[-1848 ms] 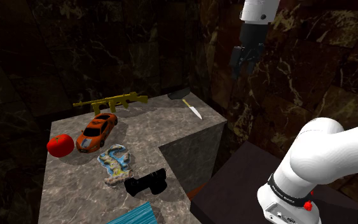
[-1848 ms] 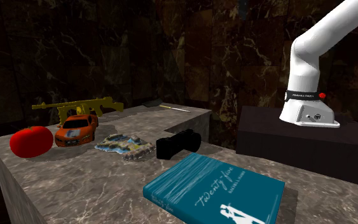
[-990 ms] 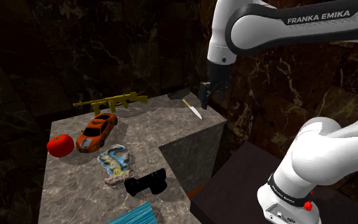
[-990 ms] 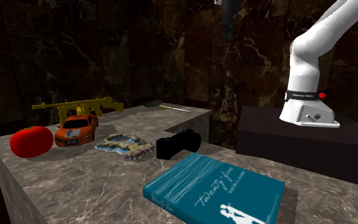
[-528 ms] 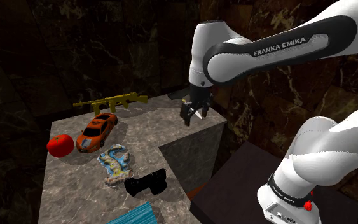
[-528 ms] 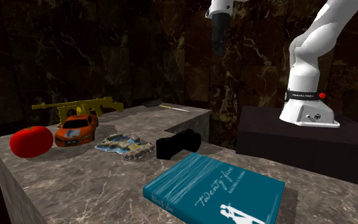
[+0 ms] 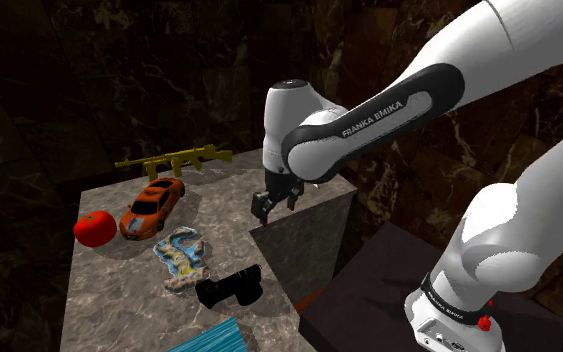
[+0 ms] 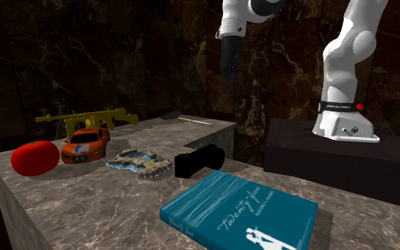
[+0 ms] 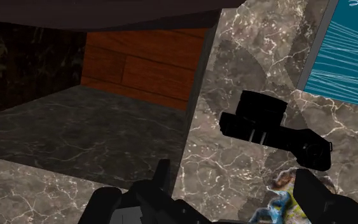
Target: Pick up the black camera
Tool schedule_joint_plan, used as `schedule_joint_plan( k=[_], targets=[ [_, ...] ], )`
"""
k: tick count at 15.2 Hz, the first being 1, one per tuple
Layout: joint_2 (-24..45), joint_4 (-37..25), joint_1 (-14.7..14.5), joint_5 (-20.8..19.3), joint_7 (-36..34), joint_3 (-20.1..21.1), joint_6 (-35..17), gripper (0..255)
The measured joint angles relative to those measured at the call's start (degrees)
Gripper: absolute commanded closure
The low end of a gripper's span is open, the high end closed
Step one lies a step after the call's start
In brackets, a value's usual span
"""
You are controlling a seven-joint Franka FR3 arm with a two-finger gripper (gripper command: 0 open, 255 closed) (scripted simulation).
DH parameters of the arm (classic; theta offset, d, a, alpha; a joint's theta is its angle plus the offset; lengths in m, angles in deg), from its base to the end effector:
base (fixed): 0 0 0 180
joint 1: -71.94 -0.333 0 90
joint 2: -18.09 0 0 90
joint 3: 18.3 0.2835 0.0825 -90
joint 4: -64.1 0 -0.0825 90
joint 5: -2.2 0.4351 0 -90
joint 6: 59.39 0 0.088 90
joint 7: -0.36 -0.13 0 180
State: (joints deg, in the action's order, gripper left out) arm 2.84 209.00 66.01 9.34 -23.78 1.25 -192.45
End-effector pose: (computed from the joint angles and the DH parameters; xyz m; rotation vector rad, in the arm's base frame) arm 0.4427 0.2048 0.2824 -3.1146 0.1071 -0.0654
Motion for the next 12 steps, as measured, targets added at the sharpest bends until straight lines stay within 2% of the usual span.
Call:
schedule_joint_plan(
  k=[5,8,12],
  targets=[
    [11.01,-3.1,0.09,-4.8,-6.57,3.46,-8.24,0],
    [18.2,-6.71,-0.27,-9.77,-11.42,4.26,-11.64,0],
    [28.3,-12.11,-2.73,-17.68,-18.68,3.2,-15.73,0]
  ],
)
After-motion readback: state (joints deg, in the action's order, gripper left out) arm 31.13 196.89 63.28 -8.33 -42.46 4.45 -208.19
